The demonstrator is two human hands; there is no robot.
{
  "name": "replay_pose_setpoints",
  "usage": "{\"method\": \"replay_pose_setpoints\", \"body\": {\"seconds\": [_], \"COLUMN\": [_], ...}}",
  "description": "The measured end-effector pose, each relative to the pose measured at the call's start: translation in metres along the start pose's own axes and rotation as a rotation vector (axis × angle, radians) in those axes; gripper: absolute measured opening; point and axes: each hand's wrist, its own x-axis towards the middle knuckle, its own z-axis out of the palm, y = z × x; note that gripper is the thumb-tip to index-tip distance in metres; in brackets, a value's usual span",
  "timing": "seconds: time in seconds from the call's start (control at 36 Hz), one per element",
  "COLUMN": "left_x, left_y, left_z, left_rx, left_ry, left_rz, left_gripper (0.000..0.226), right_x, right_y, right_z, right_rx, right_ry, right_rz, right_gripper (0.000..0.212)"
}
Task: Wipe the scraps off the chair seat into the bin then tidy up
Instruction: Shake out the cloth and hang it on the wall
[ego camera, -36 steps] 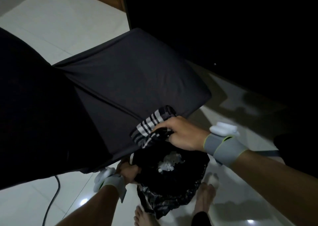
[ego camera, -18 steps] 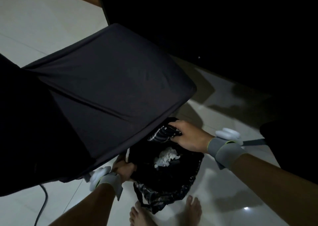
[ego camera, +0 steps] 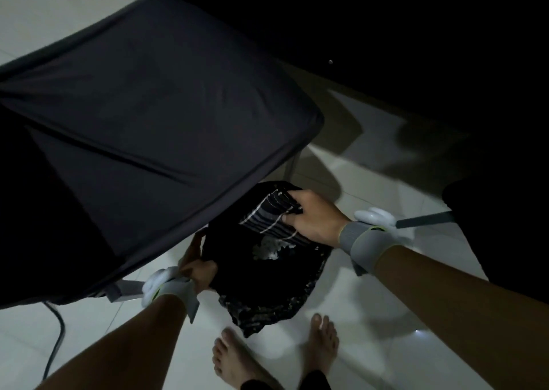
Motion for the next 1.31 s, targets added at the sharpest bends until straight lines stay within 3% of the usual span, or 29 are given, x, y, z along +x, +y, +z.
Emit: {"method": "replay_pose_setpoints", "body": {"seconds": [0.14, 0.22, 0.28, 0.33, 0.42, 0.47, 0.53, 0.58, 0.67, 0.78, 0.86, 0.92, 1.03, 1.14, 1.22, 1.31], "left_x": [-0.005, -0.006, -0.008, -0.011, -0.013, -0.012, -0.014, -0.022, -0.032, -0.045, -0.06, -0.072, -0.084, -0.122, -0.151, -0.181], "left_y": [0.004, 0.01, 0.011, 0.013, 0.015, 0.018, 0.026, 0.039, 0.059, 0.088, 0.118, 0.14, 0.166, 0.215, 0.266, 0.316], "left_z": [0.006, 0.001, -0.003, -0.003, 0.004, 0.007, 0.006, 0.006, 0.014, 0.019, 0.019, 0.016, 0.009, 0.001, -0.014, -0.028], "left_rx": [0.085, 0.108, 0.217, 0.356, 0.29, 0.332, 0.539, 0.58, 0.423, -0.201, -0.433, -0.451, -0.554, -0.638, -0.591, -0.484], "left_ry": [-0.005, -0.129, -0.181, -0.143, -0.055, -0.004, 0.031, 0.036, 0.05, -0.056, -0.099, -0.117, -0.236, -0.478, -0.605, -0.608], "left_rz": [-0.027, -0.064, -0.112, -0.111, -0.093, -0.112, -0.17, -0.158, -0.007, -0.053, -0.043, -0.024, -0.05, -0.027, 0.041, 0.124], "left_gripper": [0.053, 0.07, 0.081, 0.093, 0.106, 0.105, 0.098, 0.087, 0.069, 0.065, 0.059, 0.054, 0.036, 0.045, 0.032, 0.023], "right_x": [0.002, 0.002, 0.002, -0.001, -0.005, -0.007, -0.01, -0.014, -0.022, -0.033, -0.042, -0.053, -0.069, -0.086, -0.101, -0.117], "right_y": [0.004, 0.002, 0.001, -0.003, -0.009, -0.011, -0.013, -0.015, -0.019, -0.025, -0.033, -0.042, -0.052, -0.066, -0.081, -0.096], "right_z": [0.008, 0.011, 0.011, 0.006, 0.0, -0.002, -0.005, -0.012, -0.02, -0.026, -0.042, -0.061, -0.09, -0.132, -0.166, -0.204], "right_rx": [0.055, 0.061, 0.092, 0.136, 0.205, 0.221, 0.216, 0.227, 0.247, 0.331, 0.4, 0.446, 0.435, 0.527, 0.647, 0.644], "right_ry": [-0.02, 0.011, -0.01, -0.015, 0.015, 0.012, -0.013, -0.018, -0.026, -0.014, -0.032, -0.064, -0.063, 0.032, 0.011, 0.006], "right_rz": [0.007, 0.033, 0.038, 0.031, 0.026, 0.02, 0.023, 0.02, 0.03, 0.035, 0.044, 0.066, 0.192, 0.213, 0.187, 0.157], "right_gripper": [0.01, 0.027, 0.019, 0.005, 0.011, 0.016, 0.004, 0.013, 0.013, 0.018, 0.015, 0.026, 0.073, 0.062, 0.045, 0.041]}}
